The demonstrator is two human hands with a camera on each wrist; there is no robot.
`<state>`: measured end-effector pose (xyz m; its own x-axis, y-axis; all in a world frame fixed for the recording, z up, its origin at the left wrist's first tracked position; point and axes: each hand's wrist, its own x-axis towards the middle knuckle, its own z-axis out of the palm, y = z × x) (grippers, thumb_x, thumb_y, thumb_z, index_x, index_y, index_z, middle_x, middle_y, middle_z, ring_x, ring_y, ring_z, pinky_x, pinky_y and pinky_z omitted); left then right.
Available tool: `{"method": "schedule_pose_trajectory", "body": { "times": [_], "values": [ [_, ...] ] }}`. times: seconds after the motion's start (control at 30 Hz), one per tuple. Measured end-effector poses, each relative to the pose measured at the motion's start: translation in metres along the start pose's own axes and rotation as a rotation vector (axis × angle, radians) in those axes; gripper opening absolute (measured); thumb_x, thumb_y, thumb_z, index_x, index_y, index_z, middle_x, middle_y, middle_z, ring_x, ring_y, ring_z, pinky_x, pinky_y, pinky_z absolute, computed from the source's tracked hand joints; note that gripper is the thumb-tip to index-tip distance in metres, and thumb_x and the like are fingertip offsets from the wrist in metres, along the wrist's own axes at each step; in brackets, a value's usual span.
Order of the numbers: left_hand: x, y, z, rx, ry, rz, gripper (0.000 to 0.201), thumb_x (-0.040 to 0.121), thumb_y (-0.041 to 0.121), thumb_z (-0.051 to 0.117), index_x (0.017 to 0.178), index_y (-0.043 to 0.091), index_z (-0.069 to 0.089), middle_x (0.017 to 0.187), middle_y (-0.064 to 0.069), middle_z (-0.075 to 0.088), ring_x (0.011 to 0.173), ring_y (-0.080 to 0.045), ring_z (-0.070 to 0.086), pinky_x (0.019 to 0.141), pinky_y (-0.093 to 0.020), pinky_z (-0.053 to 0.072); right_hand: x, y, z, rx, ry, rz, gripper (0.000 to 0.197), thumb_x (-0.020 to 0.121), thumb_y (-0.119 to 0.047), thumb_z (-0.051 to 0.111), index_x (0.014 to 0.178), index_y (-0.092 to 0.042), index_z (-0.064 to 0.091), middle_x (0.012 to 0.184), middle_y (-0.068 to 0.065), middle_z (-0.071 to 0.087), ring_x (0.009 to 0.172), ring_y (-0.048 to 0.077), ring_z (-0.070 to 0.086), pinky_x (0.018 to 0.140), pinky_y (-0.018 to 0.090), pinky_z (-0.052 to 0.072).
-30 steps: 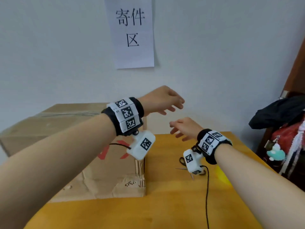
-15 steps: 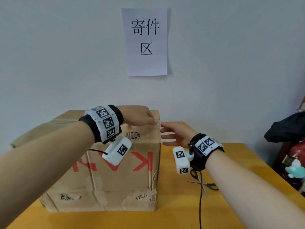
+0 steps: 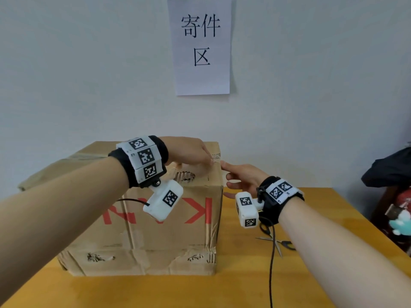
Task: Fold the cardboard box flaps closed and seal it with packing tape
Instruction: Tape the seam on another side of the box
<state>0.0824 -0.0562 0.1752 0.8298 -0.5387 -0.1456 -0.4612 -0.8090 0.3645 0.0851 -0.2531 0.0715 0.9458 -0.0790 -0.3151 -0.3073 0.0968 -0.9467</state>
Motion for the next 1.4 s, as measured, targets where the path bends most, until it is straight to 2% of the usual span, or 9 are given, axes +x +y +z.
{"method": "schedule_pose_trajectory", "body": {
  "times": [0.13,0.23,0.4,0.57,0.73,0.93,1.1,1.27,1.4],
  "values": [
    [-0.001,-0.002,0.000,-0.046,-0.007,0.007,0.033,0.102,0.024,0.049,0.129,0.030,0.066,0.133,0.011,0.059,0.120,-0.016,0.053,0.090,-0.034,0.047,-0.001,0.007,-0.003,-0.305,0.121,-0.003,0.043,0.074,-0.052,0.082,0.083,-0.013,0.067,0.064,-0.001,0.065,0.058,0.019,0.064,0.085,0.051,0.058],
    [-0.002,-0.006,0.002,-0.057,-0.020,0.014,0.035,0.101,0.020,0.049,0.131,0.031,0.064,0.142,0.014,0.053,0.129,-0.013,0.047,0.106,-0.038,0.045,-0.012,0.028,-0.002,-0.647,0.112,0.050,0.036,0.085,-0.044,0.076,0.081,-0.009,0.067,0.069,0.003,0.068,0.060,0.020,0.064,0.064,0.033,0.059],
    [-0.008,-0.004,0.001,-0.083,-0.024,0.021,0.036,0.101,0.016,0.048,0.133,0.028,0.062,0.145,0.011,0.051,0.129,-0.014,0.045,0.085,-0.027,0.039,-0.023,0.012,0.001,-0.382,0.092,-0.065,0.028,0.096,-0.031,0.064,0.103,-0.004,0.070,0.091,0.006,0.077,0.073,0.027,0.072,0.083,0.047,0.059],
    [-0.014,-0.009,-0.001,-0.157,-0.067,0.028,0.036,0.103,0.021,0.049,0.138,0.019,0.058,0.139,0.008,0.054,0.126,-0.011,0.046,0.101,-0.025,0.037,-0.042,-0.026,0.017,-0.219,0.140,-0.279,0.033,0.097,-0.035,0.059,0.114,-0.008,0.067,0.111,0.004,0.073,0.102,0.027,0.070,0.091,0.042,0.057],
    [-0.033,-0.039,-0.026,-0.360,-0.104,-0.053,0.038,0.104,0.028,0.048,0.137,0.011,0.056,0.141,0.003,0.057,0.131,-0.010,0.050,0.108,-0.029,0.036,-0.050,-0.034,0.042,-0.371,0.080,-0.232,0.052,0.087,-0.047,0.066,0.129,-0.017,0.060,0.131,-0.001,0.061,0.115,0.020,0.058,0.092,0.041,0.048],
    [-0.071,-0.105,-0.037,-0.077,0.039,-0.262,0.039,0.101,0.031,0.053,0.137,0.018,0.059,0.144,0.000,0.052,0.135,-0.021,0.044,0.119,-0.041,0.024,-0.057,-0.024,0.054,-0.523,0.103,-0.126,0.077,0.085,-0.061,0.061,0.147,-0.020,0.043,0.145,0.002,0.046,0.118,0.029,0.050,0.100,0.052,0.045],
    [-0.105,-0.149,-0.040,0.034,0.099,-0.426,0.043,0.094,0.036,0.055,0.127,0.007,0.061,0.131,-0.012,0.062,0.111,-0.028,0.059,0.099,-0.038,0.043,-0.042,-0.011,0.052,-0.547,0.051,-0.060,0.094,0.055,-0.079,0.062,0.136,-0.031,0.055,0.141,0.005,0.054,0.116,0.036,0.056,0.096,0.053,0.051],
    [-0.123,-0.171,-0.036,0.168,0.222,-0.573,0.048,0.100,0.042,0.047,0.127,0.004,0.059,0.127,-0.012,0.059,0.112,-0.027,0.055,0.096,-0.033,0.040,-0.053,-0.010,0.059,-0.523,0.098,-0.043,0.078,0.079,-0.072,0.052,0.140,-0.024,0.051,0.145,0.010,0.052,0.108,0.038,0.057,0.093,0.049,0.049],
    [-0.125,-0.184,-0.037,0.098,0.324,-0.593,0.054,0.100,0.051,0.043,0.132,0.008,0.056,0.137,-0.014,0.055,0.118,-0.030,0.054,0.101,-0.036,0.040,-0.075,-0.022,0.071,-0.581,0.196,-0.114,0.049,0.102,-0.037,0.049,0.142,-0.008,0.048,0.139,0.010,0.048,0.110,0.032,0.052,0.095,0.047,0.048]
  ]
}}
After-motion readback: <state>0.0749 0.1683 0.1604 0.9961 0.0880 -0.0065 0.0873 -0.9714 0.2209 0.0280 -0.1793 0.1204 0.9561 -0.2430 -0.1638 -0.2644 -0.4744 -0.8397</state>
